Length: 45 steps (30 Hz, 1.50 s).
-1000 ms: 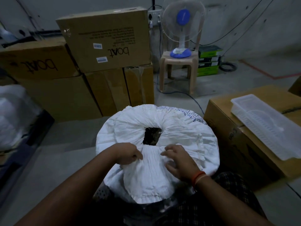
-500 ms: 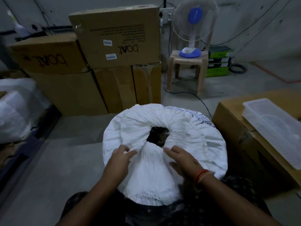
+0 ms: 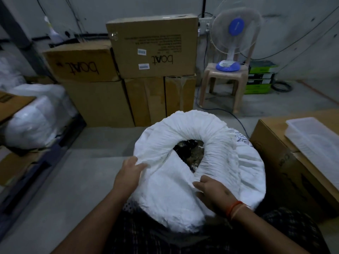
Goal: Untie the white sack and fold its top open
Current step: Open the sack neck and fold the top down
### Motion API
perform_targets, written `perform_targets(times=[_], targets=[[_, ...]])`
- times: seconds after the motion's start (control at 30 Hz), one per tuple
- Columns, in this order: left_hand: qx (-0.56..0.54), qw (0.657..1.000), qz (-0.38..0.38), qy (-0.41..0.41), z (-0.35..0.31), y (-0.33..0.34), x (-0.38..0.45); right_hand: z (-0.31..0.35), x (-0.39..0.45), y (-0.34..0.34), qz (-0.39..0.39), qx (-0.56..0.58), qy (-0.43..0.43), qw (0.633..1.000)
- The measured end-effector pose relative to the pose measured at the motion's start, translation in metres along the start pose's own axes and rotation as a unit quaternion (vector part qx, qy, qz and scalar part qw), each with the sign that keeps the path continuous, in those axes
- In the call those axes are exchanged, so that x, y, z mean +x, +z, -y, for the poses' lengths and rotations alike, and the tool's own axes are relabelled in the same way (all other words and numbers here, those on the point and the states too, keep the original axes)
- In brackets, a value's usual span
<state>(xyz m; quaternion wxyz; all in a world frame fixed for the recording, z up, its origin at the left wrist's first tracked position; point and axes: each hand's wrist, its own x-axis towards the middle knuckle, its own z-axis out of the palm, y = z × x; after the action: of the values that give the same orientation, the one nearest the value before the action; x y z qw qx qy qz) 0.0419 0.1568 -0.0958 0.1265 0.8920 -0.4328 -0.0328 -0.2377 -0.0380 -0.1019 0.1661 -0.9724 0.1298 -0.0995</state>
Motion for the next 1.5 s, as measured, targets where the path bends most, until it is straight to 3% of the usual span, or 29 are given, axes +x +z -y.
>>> perform_targets(times=[0.07,0.17,0.27,0.33,0.47,0.6,0.63,0.7,0.8,0.93,1.03,1.17,1.27,1.37,1.5], targets=[[-0.034,0.999,0.013,-0.015,-0.003,0.011,0.001,-0.006,0.001,0.0,-0.022,0.032,0.004,0.999],[-0.156,0.985,-0.039,-0.058,-0.018,0.006,0.005,-0.028,0.002,-0.015,-0.139,0.109,0.03,0.984],[-0.329,0.93,-0.09,-0.135,-0.021,-0.001,0.016,-0.063,0.005,-0.032,-0.202,0.15,0.113,0.961],[-0.419,0.891,-0.065,-0.162,-0.02,0.0,0.023,-0.085,0.008,-0.037,-0.176,0.183,0.166,0.953],[-0.466,0.869,-0.005,-0.166,-0.021,0.012,0.04,-0.11,0.036,-0.045,-0.131,0.227,0.197,0.945],[-0.571,0.789,0.053,-0.219,-0.024,0.003,0.068,-0.134,0.077,-0.064,-0.118,0.239,0.238,0.934],[-0.581,0.783,0.074,-0.212,-0.025,-0.001,0.076,-0.141,0.085,-0.066,-0.102,0.248,0.247,0.931],[-0.564,0.799,0.093,-0.188,-0.024,-0.004,0.091,-0.156,0.099,-0.067,-0.077,0.25,0.27,0.927],[-0.509,0.845,0.057,-0.151,-0.02,-0.002,0.115,-0.174,0.114,-0.067,-0.044,0.257,0.284,0.923],[-0.494,0.864,0.022,-0.098,-0.012,0.004,0.14,-0.207,0.127,-0.062,-0.016,0.268,0.269,0.925],[-0.458,0.885,0.009,-0.081,-0.011,0.01,0.147,-0.226,0.131,-0.063,-0.015,0.289,0.28,0.915],[-0.352,0.932,-0.008,-0.084,-0.004,0.024,0.154,-0.233,0.133,-0.071,0.061,0.296,0.278,0.912],[-0.254,0.96,-0.036,-0.107,0.0,0.029,0.165,-0.249,0.134,-0.077,0.026,0.278,0.291,0.915],[-0.216,0.965,-0.069,-0.131,0.007,0.03,0.176,-0.264,0.128,-0.086,-0.014,0.235,0.3,0.924],[-0.16,0.98,-0.034,-0.109,0.009,0.033,0.184,-0.262,0.119,-0.089,-0.036,0.185,0.295,0.937]])
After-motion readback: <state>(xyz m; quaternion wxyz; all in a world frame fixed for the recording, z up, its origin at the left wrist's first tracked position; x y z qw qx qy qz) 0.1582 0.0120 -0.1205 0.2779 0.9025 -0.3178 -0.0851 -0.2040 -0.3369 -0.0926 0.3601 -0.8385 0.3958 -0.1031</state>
